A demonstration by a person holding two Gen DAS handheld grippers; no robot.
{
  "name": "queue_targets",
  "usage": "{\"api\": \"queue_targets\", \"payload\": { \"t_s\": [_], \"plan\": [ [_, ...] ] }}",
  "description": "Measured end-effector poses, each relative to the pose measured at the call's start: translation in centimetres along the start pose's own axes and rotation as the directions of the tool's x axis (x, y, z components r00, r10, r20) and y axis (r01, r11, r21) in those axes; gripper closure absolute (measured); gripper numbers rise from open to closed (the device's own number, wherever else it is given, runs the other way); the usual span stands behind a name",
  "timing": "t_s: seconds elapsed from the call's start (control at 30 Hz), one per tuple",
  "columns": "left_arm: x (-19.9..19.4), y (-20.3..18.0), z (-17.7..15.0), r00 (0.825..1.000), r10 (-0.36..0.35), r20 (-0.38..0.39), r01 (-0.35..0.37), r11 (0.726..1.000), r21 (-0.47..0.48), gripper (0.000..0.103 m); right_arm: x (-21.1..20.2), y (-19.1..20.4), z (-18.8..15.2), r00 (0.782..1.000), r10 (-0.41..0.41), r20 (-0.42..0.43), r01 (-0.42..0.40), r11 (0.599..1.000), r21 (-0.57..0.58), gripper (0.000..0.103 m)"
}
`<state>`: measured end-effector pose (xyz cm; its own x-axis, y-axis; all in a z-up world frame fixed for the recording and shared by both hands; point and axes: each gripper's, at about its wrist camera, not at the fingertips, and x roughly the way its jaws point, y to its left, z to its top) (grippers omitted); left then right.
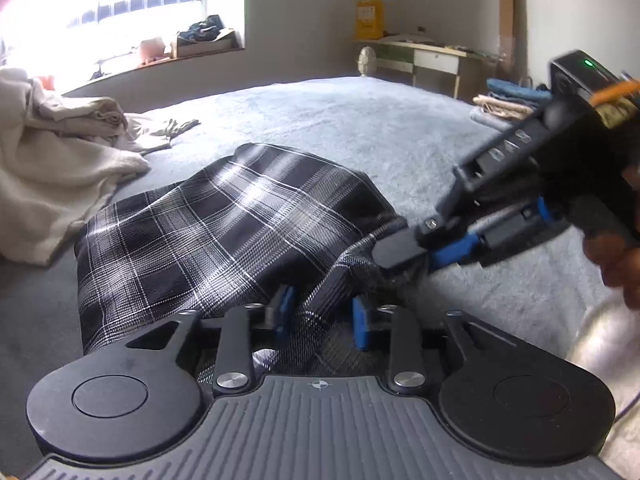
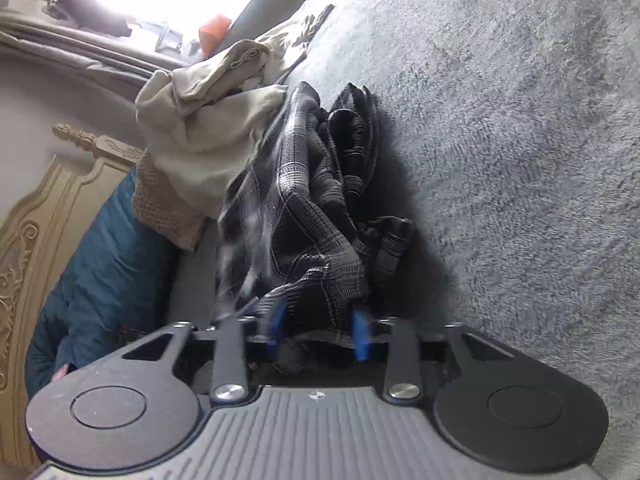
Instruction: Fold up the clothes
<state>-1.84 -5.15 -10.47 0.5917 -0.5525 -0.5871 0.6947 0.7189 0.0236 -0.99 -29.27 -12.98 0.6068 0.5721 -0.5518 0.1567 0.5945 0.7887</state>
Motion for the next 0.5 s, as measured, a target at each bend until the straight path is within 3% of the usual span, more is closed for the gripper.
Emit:
{"api": "queue_targets", "payload": {
  "t_s": [0.2,0.27,0.43,0.5],
  "plan": [
    [-1.5,-0.7,-0.5,1.000,-0.006,0.019,0.005,0.999,0.051,0.056,-0.2,-2.0,0.1,0.995,0.091,0.029,-0.095,0.982,0.162,0.087],
    [-1.6,-1.1,-0.8,1.000,-0.006,0.018,0.005,0.997,0.081,0.049,0.0,-3.3,0.1,0.989,0.140,0.042,-0.146,0.957,0.251,0.087],
    [-0.3,-2.4,-1.2,0.998,0.055,0.008,-0.056,0.986,0.156,0.049,0.0,-5.9,-0.3,0.956,0.272,0.107,-0.291,0.853,0.433,0.087],
    [0.2,-2.6,-1.0,0.993,0.113,0.018,-0.114,0.979,0.168,0.049,-0.1,-5.8,0.0,0.953,0.279,0.116,-0.302,0.854,0.424,0.087]
  ]
}}
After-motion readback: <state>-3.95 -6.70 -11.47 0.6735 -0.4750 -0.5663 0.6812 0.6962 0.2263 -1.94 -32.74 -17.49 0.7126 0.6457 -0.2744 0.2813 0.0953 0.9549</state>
